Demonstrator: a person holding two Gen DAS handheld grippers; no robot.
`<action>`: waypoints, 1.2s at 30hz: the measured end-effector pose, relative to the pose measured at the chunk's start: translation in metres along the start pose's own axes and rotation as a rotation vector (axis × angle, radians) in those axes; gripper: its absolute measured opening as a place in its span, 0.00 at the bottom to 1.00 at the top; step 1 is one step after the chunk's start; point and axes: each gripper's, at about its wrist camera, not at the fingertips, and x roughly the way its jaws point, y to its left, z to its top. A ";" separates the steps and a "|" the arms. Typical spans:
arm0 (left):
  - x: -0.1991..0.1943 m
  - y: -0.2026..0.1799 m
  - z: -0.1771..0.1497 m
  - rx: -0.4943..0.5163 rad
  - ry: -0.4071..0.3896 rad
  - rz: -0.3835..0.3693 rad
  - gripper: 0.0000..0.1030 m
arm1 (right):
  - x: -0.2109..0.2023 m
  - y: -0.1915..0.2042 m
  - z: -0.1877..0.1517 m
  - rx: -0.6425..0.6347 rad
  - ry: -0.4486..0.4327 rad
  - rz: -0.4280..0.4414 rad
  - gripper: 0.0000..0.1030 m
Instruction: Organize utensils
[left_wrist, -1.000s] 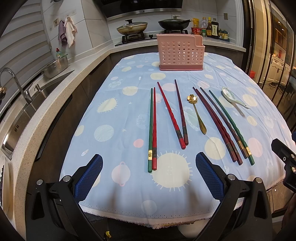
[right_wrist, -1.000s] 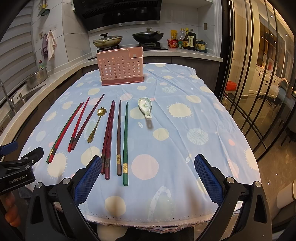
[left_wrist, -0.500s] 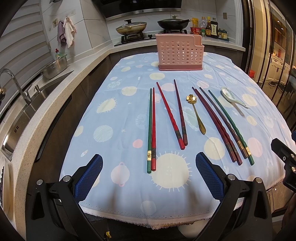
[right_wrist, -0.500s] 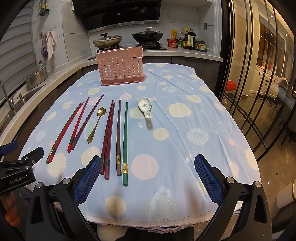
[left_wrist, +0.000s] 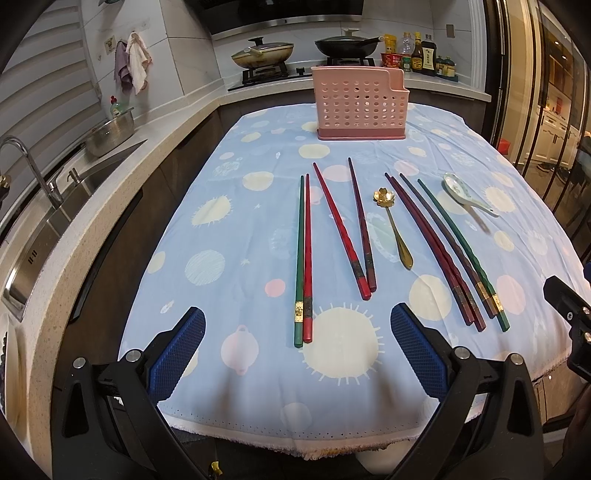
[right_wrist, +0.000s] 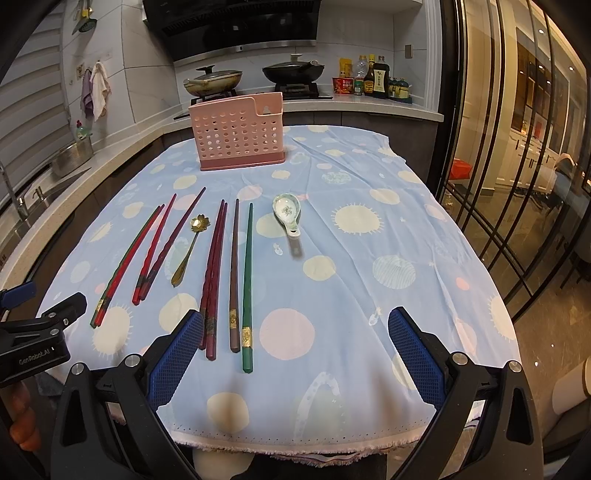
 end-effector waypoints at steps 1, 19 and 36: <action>0.000 0.000 0.000 -0.001 0.002 -0.001 0.93 | 0.001 0.000 0.000 0.000 0.001 0.000 0.93; 0.061 0.056 0.010 -0.102 0.108 0.008 0.93 | 0.021 -0.001 0.003 0.012 0.050 -0.015 0.93; 0.095 0.052 0.016 -0.073 0.136 -0.004 0.94 | 0.039 0.010 0.010 0.007 0.079 -0.014 0.93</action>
